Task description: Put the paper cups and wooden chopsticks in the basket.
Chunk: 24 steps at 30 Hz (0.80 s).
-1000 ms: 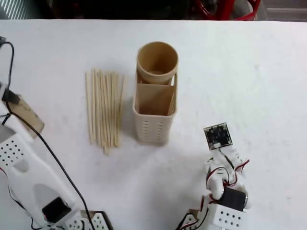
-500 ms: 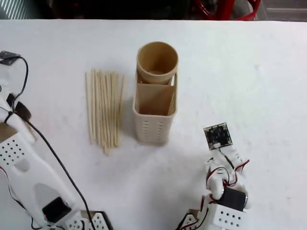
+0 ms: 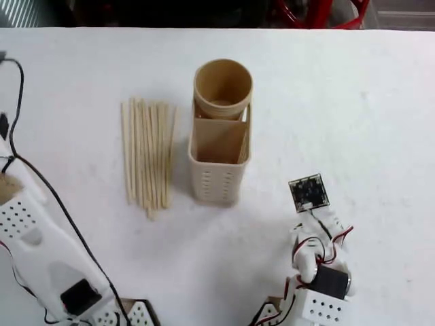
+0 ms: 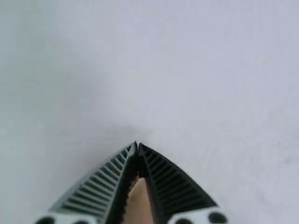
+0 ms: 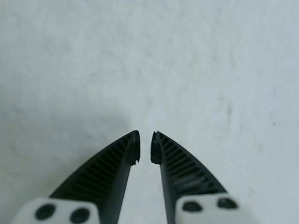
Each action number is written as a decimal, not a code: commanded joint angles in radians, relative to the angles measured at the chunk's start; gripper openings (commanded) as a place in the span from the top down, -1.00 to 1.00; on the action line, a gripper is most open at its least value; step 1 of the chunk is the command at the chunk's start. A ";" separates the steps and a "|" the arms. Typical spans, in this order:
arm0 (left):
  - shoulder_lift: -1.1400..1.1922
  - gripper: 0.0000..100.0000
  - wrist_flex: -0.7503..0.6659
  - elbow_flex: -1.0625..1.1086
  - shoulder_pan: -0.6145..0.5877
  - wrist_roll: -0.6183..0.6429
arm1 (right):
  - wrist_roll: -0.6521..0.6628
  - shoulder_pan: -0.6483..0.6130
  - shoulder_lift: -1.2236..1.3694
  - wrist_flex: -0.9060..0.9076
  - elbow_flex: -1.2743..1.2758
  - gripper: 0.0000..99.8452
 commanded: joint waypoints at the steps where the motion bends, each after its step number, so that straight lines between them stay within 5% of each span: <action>1: -0.222 0.90 0.003 0.061 0.018 0.040 | 0.005 0.004 -0.005 0.004 0.009 0.89; 6: -0.435 0.59 0.003 0.318 -0.065 0.180 | 0.005 0.004 -0.005 0.004 0.009 0.89; 13: -0.529 0.29 -0.035 0.591 -0.124 -0.146 | 0.005 0.004 -0.005 0.004 0.009 0.89; 24: -0.228 0.35 -0.100 0.249 -0.173 -0.278 | 0.005 0.004 -0.005 0.004 0.009 0.89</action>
